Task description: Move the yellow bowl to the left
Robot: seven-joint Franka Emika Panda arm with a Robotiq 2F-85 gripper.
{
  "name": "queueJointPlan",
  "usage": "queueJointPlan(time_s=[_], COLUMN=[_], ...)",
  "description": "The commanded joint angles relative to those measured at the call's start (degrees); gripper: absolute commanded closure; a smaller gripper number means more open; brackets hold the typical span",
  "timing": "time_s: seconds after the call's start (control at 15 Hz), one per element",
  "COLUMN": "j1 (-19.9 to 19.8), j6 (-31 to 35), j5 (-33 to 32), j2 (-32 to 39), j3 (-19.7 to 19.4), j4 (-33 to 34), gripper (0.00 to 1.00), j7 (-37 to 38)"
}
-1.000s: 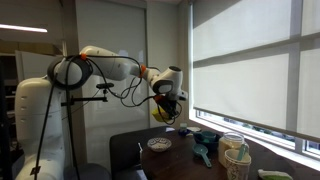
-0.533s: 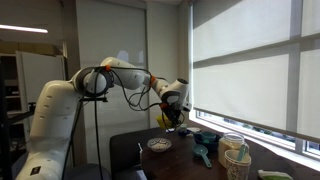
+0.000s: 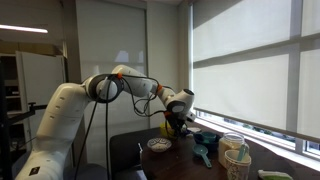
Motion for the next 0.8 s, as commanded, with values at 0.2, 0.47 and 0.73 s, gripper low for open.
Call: queueJointPlan(time_s=[0.2,0.47,0.73], j1=[-1.67,-1.22,-1.29], j6=[5.24,8.81,8.68], j5=[-0.61,-2.34,-3.40], j2=[-2.17,-3.17,-3.44], j3=[0.98,1.56,2.13], j4=[-1.77,-3.18,-3.98], gripper=[0.97,0.97,0.97], j7=[-0.96,-2.29,-2.21])
